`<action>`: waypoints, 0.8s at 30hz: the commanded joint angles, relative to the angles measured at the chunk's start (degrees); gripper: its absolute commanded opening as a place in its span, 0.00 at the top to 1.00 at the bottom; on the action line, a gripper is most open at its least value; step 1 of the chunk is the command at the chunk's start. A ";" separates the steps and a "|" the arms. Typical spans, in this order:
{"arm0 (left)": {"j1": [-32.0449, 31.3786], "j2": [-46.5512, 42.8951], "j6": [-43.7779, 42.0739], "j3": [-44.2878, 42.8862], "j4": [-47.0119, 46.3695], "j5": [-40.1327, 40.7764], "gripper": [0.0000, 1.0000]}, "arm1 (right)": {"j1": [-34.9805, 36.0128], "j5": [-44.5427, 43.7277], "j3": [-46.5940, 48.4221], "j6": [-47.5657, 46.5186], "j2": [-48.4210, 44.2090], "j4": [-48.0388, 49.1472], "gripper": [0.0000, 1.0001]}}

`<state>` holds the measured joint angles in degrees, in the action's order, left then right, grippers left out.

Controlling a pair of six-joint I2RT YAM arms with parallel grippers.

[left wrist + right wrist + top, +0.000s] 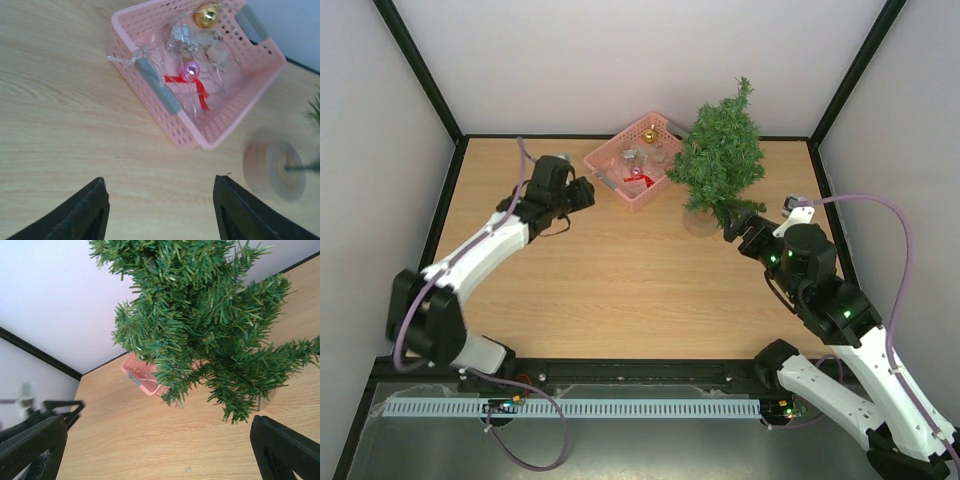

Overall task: Decorate the small christmas tree
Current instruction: Move the storage box to the center of the board.

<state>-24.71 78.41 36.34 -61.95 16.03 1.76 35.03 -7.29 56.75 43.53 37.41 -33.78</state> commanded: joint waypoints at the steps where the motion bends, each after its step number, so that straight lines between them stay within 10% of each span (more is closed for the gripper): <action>1: 3.64 12.26 -1.41 -6.94 -8.16 -6.77 0.46 | 0.39 3.01 0.09 -0.63 -1.48 3.19 0.02; 10: 5.04 35.13 -5.14 -26.92 -1.96 -10.14 0.47 | 0.39 7.19 -0.13 -1.08 -3.21 4.59 0.02; 24: 8.81 37.44 -8.13 -29.71 -0.36 -6.16 0.41 | 0.39 7.84 0.00 -1.17 -1.49 4.78 0.02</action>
<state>-18.39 117.75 30.02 -89.43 14.98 -6.33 35.00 0.10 56.73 42.83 35.40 -30.37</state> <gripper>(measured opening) 0.587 0.984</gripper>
